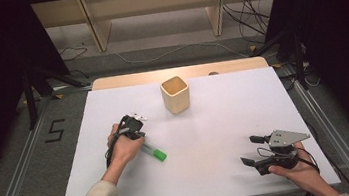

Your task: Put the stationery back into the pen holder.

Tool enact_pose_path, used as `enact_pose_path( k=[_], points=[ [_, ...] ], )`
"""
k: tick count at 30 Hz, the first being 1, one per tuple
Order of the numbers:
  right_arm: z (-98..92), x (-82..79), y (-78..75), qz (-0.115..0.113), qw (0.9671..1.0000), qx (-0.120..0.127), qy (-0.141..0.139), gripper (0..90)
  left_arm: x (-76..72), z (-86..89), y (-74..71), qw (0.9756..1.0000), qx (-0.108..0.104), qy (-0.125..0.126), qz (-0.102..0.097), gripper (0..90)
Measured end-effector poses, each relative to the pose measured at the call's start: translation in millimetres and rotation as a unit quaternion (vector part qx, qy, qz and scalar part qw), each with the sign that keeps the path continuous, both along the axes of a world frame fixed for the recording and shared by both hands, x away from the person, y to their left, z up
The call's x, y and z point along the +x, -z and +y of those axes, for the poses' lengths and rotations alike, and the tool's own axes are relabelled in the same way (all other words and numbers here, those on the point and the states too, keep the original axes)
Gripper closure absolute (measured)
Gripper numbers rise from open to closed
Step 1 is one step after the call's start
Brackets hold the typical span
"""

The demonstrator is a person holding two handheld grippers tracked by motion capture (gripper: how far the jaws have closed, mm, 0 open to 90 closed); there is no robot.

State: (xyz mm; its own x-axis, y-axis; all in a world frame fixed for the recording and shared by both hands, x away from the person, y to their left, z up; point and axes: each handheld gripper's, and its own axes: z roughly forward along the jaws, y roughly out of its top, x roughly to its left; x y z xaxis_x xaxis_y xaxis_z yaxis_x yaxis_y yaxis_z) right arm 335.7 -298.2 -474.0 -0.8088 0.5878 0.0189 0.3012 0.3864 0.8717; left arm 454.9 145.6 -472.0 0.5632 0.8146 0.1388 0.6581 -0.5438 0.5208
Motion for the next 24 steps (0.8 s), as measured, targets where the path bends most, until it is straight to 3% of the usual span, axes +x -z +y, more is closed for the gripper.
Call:
enact_pose_path(
  k=[11,24],
  points=[
    [-0.3,-0.3,-0.1,0.000,1.0000,0.000,0.000,17.4,-12.0,10.4,-1.2,0.9995,0.015,-0.004,0.026,90.0],
    [0.2,-1.0,-0.3,0.000,1.0000,0.000,0.000,17.4,-36.2,23.9,-2.9,0.9983,0.019,-0.001,0.056,90.0]
  ],
)
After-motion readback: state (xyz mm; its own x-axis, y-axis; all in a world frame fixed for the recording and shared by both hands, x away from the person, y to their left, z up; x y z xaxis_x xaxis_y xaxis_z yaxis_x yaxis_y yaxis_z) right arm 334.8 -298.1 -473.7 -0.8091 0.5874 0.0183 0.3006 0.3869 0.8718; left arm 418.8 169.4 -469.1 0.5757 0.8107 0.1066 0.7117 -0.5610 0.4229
